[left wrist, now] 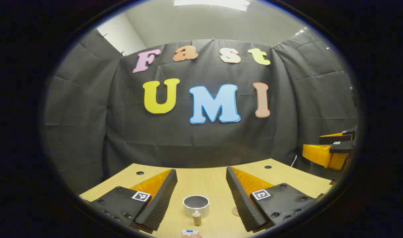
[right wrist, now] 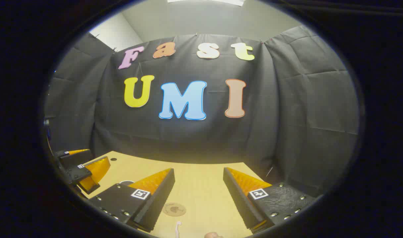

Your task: Put the toothbrush and toothpaste on the desktop into the cup, then pick up the cup and place it on the coaster on the desktop.

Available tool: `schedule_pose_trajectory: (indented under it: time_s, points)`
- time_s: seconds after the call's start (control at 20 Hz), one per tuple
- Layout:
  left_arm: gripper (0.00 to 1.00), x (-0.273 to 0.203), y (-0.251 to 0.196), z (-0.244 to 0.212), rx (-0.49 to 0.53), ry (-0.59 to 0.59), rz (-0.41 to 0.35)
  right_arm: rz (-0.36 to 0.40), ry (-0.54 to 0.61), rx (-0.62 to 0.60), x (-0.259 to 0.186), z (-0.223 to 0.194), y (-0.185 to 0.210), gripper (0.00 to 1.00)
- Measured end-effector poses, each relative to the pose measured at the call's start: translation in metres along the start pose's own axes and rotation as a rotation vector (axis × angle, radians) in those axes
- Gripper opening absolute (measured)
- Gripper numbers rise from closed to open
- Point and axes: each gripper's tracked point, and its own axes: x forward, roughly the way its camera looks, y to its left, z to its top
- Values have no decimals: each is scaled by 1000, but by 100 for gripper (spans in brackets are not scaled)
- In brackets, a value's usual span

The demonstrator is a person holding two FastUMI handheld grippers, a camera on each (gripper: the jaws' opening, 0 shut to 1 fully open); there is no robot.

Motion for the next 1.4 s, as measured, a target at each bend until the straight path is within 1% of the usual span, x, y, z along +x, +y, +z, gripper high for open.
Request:
schedule_pose_trajectory:
  time_s: [0.3,0.5,0.85,1.0,1.2,1.4]
  points:
    - [95,-2,1,-2,8,11,-1,20,14,-4,-2,-2,9,93]
    - [94,-17,6,-9,-3,20,4,37,22,-8,-1,-2,16,93]
    - [94,-16,9,-4,-11,24,14,53,24,-8,0,-1,21,93]
    - [95,-16,8,-9,-14,39,8,59,41,-6,1,-4,23,93]
    - [94,-14,7,-25,-15,100,-5,76,92,4,2,-15,27,93]
    - [94,-14,6,-56,-36,213,-32,85,185,8,5,-38,30,93]
